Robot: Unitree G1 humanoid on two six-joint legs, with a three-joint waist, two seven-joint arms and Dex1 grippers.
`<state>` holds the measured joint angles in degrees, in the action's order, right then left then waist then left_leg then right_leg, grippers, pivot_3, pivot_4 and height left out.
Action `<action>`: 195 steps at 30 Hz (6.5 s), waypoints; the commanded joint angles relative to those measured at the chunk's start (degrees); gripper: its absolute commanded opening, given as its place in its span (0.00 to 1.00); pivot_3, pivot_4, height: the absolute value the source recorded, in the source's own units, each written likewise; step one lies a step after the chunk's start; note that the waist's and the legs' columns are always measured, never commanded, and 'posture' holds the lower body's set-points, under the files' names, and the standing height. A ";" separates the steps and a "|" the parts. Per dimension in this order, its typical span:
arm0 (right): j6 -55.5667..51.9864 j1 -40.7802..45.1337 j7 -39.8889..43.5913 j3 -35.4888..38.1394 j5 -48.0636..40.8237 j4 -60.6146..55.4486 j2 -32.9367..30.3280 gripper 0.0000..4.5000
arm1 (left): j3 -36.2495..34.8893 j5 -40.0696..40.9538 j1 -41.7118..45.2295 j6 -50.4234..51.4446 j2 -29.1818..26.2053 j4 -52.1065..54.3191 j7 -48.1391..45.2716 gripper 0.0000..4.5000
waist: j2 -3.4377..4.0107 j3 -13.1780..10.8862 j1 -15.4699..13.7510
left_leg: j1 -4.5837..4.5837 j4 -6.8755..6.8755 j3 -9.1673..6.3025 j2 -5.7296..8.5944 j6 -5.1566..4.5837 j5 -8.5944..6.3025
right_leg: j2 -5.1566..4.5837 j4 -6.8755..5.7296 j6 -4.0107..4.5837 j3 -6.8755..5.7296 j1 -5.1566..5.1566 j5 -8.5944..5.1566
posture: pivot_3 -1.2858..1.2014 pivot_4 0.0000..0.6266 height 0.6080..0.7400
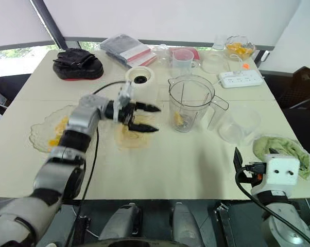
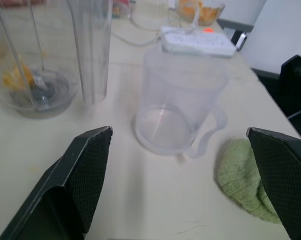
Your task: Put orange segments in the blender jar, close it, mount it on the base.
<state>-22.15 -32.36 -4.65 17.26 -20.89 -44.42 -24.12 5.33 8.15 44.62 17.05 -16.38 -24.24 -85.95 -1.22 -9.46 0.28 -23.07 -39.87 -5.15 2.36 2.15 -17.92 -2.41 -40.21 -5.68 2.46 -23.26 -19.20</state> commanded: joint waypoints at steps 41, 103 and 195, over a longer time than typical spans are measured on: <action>14.26 26.72 -7.02 4.45 17.84 33.07 11.95 1.00 | 1.26 7.05 -15.88 6.25 -5.46 26.53 29.63 0.99 | 0.68 0.70 0.59 | 0.78 0.23 0.28 0.06 -0.27 -0.16 | -0.08 0.02 0.05 0.18 0.58 0.03 | 0.52 0.24 1.00; 11.64 37.86 -4.32 7.34 12.28 33.23 10.21 0.02 | 3.19 7.55 -16.65 4.51 -6.75 27.26 31.84 1.00 | 0.92 0.58 0.67 | 0.79 0.60 0.32 0.06 -0.21 -0.12 | -0.09 0.17 0.05 0.25 0.47 0.03 | 0.52 0.24 1.00; 8.80 39.40 -7.43 14.05 6.33 30.45 9.41 0.00 | 3.27 8.15 -14.46 3.64 -6.60 25.43 31.98 1.00 | 1.17 0.44 0.72 | 0.80 0.72 0.32 0.06 -0.19 -0.10 | -0.10 0.27 0.05 0.27 0.48 0.03 | 0.52 0.24 1.00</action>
<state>-12.15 4.69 -11.61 30.08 -13.00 -7.67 -12.86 10.16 15.14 28.94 20.88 -23.08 0.12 -54.40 -0.06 -9.03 1.00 -22.27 -39.15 -4.83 2.42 1.96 -18.02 -2.51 -39.93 -5.62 2.73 -22.77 -19.18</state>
